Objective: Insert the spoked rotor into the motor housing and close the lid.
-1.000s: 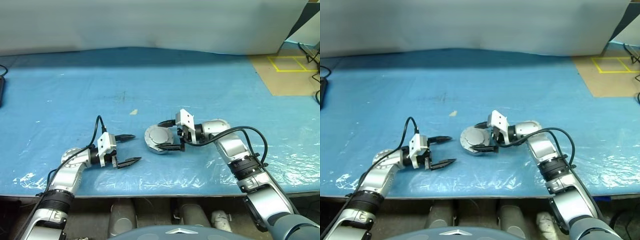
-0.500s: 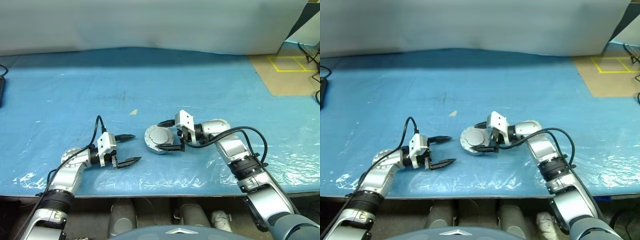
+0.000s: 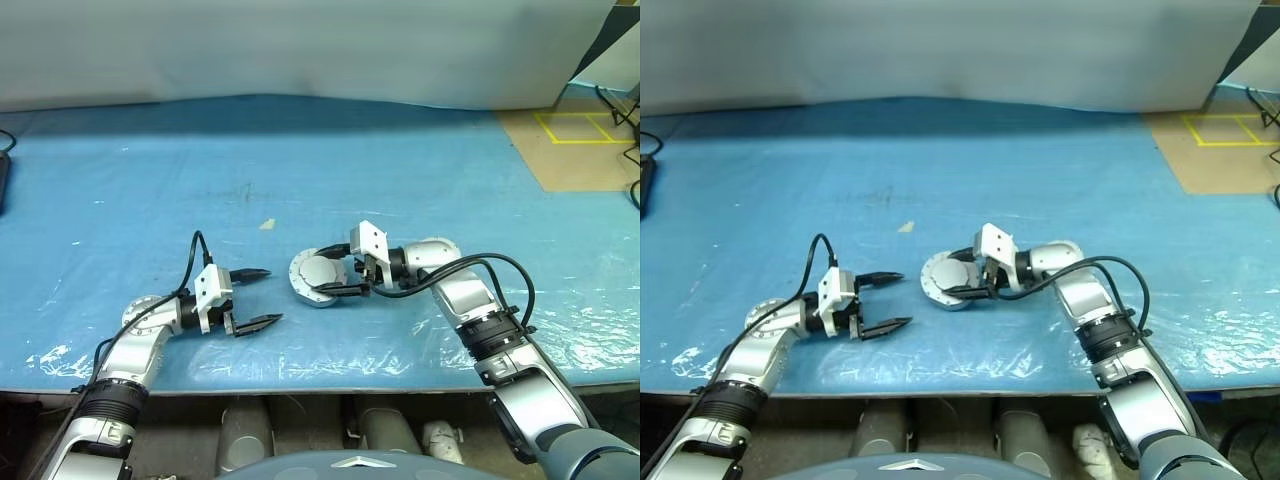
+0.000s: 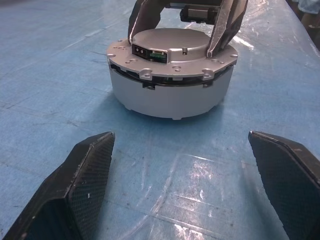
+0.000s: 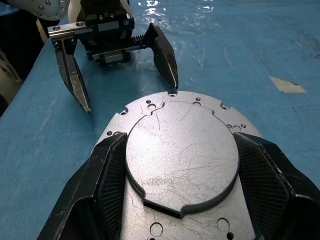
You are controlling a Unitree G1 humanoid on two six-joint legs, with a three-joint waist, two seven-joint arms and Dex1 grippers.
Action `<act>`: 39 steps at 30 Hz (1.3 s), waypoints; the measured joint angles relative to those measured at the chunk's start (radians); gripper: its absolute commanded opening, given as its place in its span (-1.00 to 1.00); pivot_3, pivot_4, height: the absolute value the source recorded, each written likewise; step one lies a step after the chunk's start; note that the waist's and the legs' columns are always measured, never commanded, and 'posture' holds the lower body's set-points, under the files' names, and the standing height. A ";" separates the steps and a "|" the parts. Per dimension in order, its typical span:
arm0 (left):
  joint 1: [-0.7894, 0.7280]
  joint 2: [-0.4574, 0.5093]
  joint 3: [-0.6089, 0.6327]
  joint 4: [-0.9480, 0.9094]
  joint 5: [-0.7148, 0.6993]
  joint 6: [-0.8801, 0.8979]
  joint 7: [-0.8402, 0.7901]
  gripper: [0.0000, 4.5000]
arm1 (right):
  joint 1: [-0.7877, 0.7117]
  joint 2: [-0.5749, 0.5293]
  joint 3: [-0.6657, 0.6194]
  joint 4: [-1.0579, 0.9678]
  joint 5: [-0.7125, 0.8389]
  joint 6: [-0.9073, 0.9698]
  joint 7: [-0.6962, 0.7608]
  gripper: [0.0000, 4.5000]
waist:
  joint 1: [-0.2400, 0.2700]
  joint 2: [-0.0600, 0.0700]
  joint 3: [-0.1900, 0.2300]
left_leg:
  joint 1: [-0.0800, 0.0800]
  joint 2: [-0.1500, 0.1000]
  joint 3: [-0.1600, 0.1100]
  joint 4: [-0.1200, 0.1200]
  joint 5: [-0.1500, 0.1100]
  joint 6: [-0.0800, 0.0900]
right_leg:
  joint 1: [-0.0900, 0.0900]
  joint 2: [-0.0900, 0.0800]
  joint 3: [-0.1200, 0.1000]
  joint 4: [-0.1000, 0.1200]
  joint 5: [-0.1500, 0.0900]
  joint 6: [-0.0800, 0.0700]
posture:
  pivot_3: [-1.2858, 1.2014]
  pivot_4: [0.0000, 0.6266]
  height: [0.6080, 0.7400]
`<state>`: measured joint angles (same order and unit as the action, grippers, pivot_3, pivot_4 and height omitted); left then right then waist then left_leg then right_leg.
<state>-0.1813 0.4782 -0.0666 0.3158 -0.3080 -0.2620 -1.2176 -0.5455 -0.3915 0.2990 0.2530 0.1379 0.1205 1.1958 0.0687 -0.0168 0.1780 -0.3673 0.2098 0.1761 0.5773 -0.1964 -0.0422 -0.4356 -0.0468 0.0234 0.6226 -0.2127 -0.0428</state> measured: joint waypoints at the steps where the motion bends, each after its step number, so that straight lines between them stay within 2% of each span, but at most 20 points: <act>1: 0.000 0.000 0.000 0.000 0.000 0.000 0.000 1.00 | -0.005 0.000 -0.001 0.003 0.002 0.007 0.000 0.31 | 0.000 0.000 0.000 | 0.000 0.000 0.000 0.000 0.000 0.000 | 0.000 0.000 0.000 0.000 0.000 0.000 | 0.03 -0.52 1.00; 12: 0.001 0.000 0.000 0.000 0.000 0.000 0.000 1.00 | -0.031 -0.031 -0.002 0.011 -0.004 0.018 0.002 0.31 | 0.000 0.000 0.000 | -0.001 0.000 0.000 0.000 0.000 0.000 | -0.001 0.000 0.000 -0.001 0.000 0.000 | 0.03 -0.52 1.00; 39: 0.020 0.000 0.000 -0.010 0.000 0.013 0.002 1.00 | -0.041 -0.008 0.003 0.011 -0.028 0.054 -0.042 0.31 | -0.001 0.000 0.000 | 0.000 0.000 0.000 0.000 0.000 0.000 | 0.000 0.000 0.000 0.000 0.000 0.000 | 0.03 -0.52 1.00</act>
<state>-0.1611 0.4785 -0.0667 0.3060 -0.3078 -0.2494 -1.2159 -0.5862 -0.3998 0.3020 0.2645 0.1099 0.1746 1.1534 0.0681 -0.0168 0.1780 -0.3669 0.2098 0.1762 0.5773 -0.1964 -0.0422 -0.4356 -0.0467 0.0236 0.6228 -0.2127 -0.0429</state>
